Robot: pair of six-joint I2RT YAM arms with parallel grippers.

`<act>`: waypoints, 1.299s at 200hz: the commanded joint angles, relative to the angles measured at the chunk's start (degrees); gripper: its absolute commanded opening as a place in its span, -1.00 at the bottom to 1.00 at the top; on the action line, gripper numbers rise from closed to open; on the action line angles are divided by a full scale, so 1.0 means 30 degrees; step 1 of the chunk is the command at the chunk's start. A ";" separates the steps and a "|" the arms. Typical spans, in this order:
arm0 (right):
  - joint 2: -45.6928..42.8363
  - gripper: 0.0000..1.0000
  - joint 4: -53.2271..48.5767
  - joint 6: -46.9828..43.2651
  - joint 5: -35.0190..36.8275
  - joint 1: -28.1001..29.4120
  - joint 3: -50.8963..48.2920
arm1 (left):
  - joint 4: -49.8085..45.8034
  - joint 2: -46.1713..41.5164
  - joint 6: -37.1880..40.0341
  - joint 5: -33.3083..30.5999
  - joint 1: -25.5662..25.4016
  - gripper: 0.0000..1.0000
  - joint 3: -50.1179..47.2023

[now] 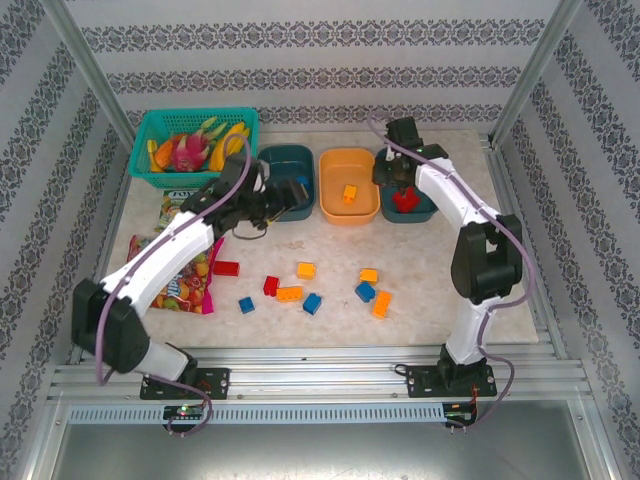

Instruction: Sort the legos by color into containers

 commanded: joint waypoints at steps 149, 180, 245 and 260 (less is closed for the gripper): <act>0.8933 0.01 -0.4954 0.2154 -0.2569 -0.2668 0.9829 | -0.1506 0.7661 0.1021 0.1529 -0.0773 0.62 0.8308; 0.7269 0.14 -0.4697 0.1441 -0.2113 -0.2316 0.9840 | -0.1953 0.6691 0.0856 0.1229 -0.0774 0.62 0.7341; 0.0281 0.14 -0.0963 0.0455 -0.1639 0.0254 0.4705 | -0.4439 0.3086 0.2060 -0.0041 -0.0794 0.59 0.3339; -0.2203 0.16 0.1728 0.0543 -0.1726 0.1456 0.1310 | -0.5221 0.2459 0.2794 -0.0249 -0.0938 0.58 0.2323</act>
